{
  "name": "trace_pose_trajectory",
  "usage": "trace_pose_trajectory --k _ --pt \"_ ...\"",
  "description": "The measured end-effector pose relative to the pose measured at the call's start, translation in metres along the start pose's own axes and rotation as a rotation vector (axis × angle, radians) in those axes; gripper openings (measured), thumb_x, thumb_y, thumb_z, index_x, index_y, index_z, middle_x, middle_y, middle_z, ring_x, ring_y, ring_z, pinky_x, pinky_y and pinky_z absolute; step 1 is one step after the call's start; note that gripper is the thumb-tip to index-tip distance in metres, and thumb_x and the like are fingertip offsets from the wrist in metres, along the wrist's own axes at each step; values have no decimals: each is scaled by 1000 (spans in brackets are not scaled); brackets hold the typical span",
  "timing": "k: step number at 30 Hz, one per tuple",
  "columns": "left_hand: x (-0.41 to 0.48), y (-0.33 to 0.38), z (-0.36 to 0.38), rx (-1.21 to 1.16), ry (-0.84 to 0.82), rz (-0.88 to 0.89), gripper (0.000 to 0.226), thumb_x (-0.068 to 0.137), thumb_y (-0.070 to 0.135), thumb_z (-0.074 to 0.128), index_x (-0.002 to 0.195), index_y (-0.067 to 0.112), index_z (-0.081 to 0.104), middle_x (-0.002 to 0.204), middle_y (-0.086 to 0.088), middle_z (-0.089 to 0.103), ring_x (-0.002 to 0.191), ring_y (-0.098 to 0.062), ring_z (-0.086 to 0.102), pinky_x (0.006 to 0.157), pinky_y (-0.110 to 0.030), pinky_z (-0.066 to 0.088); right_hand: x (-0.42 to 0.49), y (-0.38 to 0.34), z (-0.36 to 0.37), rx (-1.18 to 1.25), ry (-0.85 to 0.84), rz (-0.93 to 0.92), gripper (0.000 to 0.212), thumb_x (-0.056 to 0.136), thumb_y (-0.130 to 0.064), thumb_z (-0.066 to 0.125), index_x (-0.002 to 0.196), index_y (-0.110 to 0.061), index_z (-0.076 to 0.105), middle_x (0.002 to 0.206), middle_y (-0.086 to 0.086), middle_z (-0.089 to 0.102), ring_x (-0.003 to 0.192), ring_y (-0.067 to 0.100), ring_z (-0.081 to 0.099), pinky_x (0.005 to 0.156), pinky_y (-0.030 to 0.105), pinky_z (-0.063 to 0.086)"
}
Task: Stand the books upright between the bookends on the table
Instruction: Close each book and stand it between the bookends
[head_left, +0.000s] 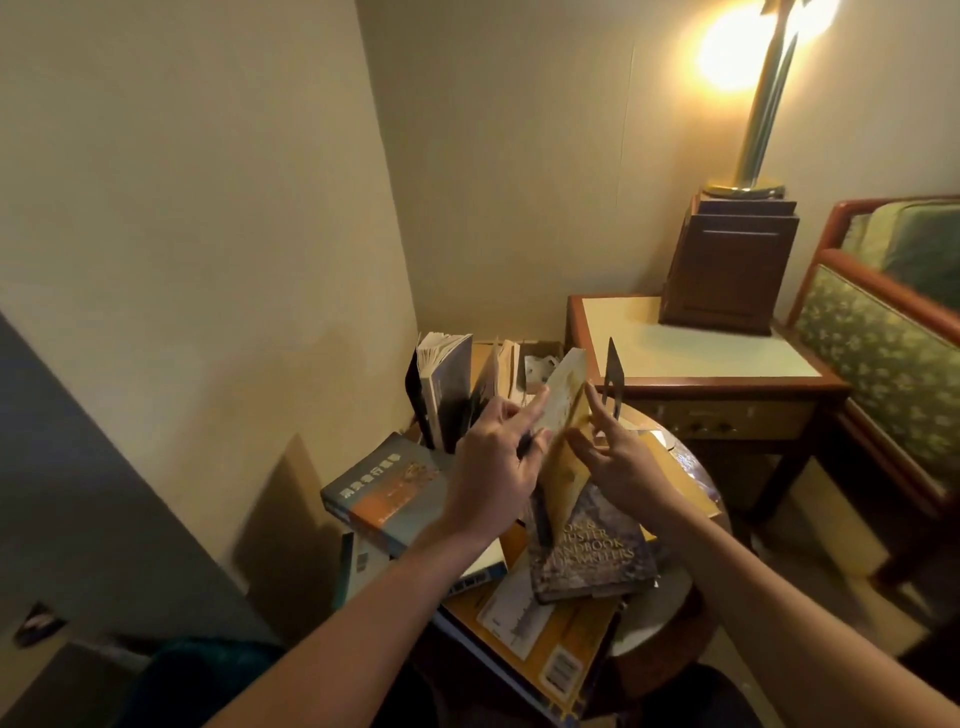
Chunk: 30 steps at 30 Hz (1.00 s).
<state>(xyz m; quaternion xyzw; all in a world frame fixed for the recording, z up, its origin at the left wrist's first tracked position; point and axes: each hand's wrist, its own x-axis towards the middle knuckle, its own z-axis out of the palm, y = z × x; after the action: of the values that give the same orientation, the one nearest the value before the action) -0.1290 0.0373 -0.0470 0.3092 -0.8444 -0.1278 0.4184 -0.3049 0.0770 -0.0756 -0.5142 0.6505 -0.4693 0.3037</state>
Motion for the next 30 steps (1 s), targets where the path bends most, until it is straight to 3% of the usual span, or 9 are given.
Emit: trace_pose_trajectory --k 3,6,9,14,18,20,24,28,30 --pt "2 10 11 -108 -29 26 45 101 25 59 145 13 52 128 -8 67 109 -3 61 86 0 43 -8 -7 -4 261 40 28 65 98 -40 52 153 -50 18 155 6 41 132 26 51 99 52 52" --pt "2 29 24 -218 -99 20 45 105 29 51 146 11 49 135 -10 63 110 -11 66 82 2 43 -14 -15 -8 467 89 58 59 104 -24 48 154 -46 24 156 6 41 131 23 53 99 46 53" --pt "1 42 35 -362 -191 -86 47 108 33 38 152 16 41 145 -6 56 121 0 57 92 -8 49 -22 -20 -16 611 122 84 54 107 -21 42 154 -44 28 153 6 45 124 21 59 89 41 59" --pt "-2 51 54 -493 -279 -257 45 110 29 35 154 18 39 144 12 46 122 19 42 98 -1 35 -33 -16 -26 642 151 38 55 107 -15 40 152 -46 32 157 7 39 135 26 50 103 51 49" --pt "-1 36 76 -537 -381 -418 59 104 57 30 147 23 50 148 4 53 139 -14 46 116 -31 37 -38 -11 -29 511 172 8 52 105 -14 45 150 -40 39 157 5 38 140 25 43 110 48 44" --pt "-2 31 87 -547 -488 -365 54 106 48 33 156 29 31 164 -1 30 152 -17 23 123 -38 26 -40 -9 -32 420 176 18 48 104 -16 49 147 -37 45 155 5 41 140 23 44 109 43 46" --pt "-3 30 93 -609 -577 -395 58 94 73 33 147 65 11 168 11 1 155 -19 -1 124 -54 18 -42 -12 -41 61 209 45 44 103 -15 50 144 -31 52 148 7 50 128 19 52 95 26 51" --pt "4 17 93 -421 -632 -346 56 107 48 28 159 40 9 168 7 4 155 -20 -2 126 -49 7 -40 -17 -51 -177 212 89 50 104 -16 47 153 -24 39 149 13 49 122 27 56 85 27 54" --pt "14 6 89 -330 -648 -386 55 108 43 28 160 31 15 168 1 14 154 -28 9 124 -51 15 -36 -24 -54 -245 183 95 51 105 -18 46 155 -26 35 141 14 55 101 23 65 73 34 61"
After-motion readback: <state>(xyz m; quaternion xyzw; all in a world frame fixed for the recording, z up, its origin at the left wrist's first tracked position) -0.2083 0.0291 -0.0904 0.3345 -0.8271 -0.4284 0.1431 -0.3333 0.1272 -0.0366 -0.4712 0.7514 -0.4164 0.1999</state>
